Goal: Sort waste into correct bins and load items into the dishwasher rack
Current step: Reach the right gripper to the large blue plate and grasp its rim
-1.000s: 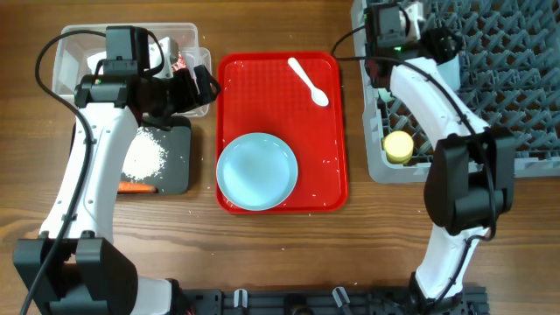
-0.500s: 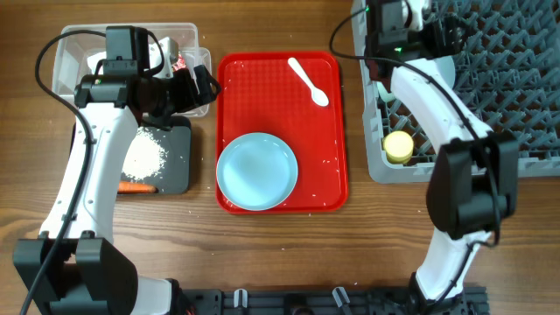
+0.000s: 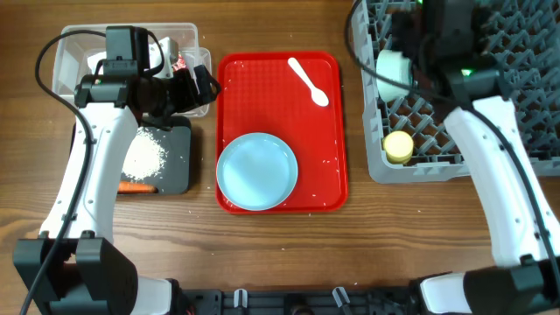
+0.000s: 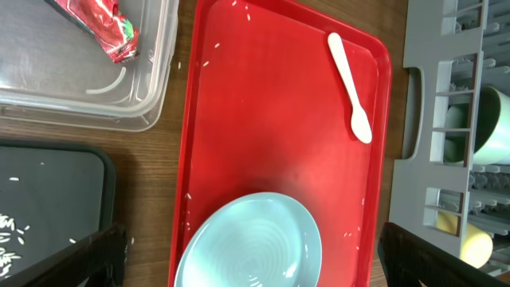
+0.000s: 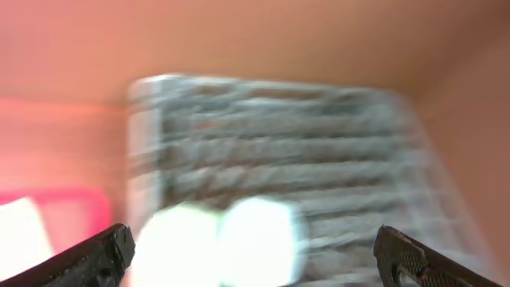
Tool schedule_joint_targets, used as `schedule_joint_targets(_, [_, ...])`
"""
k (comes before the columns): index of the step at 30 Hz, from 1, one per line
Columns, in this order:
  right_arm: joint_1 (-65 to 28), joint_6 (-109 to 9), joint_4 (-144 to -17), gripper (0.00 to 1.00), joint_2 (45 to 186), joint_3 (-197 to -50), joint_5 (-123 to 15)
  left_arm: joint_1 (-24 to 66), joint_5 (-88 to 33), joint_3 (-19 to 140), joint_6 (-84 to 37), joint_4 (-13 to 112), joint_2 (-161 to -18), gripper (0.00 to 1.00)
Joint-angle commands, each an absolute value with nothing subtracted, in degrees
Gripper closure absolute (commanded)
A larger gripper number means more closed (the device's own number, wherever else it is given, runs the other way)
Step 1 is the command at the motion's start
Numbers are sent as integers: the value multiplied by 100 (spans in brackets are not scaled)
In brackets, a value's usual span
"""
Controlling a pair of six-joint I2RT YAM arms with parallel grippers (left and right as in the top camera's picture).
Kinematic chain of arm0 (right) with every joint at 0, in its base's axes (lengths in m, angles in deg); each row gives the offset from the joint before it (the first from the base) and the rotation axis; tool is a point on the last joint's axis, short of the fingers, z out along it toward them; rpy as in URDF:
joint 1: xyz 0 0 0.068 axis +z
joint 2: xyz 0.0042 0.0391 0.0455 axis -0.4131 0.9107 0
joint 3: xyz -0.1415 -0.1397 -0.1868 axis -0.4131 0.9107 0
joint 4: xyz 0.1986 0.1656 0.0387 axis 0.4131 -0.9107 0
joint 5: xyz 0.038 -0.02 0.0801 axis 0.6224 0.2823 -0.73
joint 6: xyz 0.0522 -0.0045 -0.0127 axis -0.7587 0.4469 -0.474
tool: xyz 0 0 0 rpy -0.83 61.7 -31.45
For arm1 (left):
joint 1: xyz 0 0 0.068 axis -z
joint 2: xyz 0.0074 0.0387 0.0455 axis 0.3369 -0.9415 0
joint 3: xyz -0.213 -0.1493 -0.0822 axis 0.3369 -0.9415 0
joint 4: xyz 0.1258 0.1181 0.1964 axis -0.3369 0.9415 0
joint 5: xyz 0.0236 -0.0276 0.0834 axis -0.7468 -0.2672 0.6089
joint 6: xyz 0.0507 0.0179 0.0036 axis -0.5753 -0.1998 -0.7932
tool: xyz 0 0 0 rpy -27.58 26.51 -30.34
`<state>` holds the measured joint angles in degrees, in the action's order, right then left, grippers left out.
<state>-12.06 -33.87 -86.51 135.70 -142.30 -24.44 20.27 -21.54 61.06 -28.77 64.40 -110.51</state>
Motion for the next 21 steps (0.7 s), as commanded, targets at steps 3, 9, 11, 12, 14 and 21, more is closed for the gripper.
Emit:
schedule_joint_targets(3, [-1163,-4803,-9379,0,13612,-14215,-6313,2020,-2121,6123,-2869,6425,-11084,0])
schedule_joint_targets(9, [-979,-4595,-9875,0,13756,-14213,-6398,2020,-2121,6123,-2869,6425,-11084,0])
schedule_joint_targets(11, [-651,-4506,-10172,0,13979,-14178,-6396,2020,-2121,6123,-2869,6425,-11084,0])
schedule_joint_targets(12, [-404,-4512,-10135,1,14150,-14040,-6400,2020,-2121,6123,-2869,6425,-11081,0])
schedule_joint_targets(14, [-155,-4512,-10061,2,14335,-13865,-6396,2020,-2121,6123,-2869,6425,-11081,0])
schedule_joint_targets(21, [542,-4696,-9709,9,15312,-13221,-5718,2020,-2121,6123,-2869,6425,-11081,0])
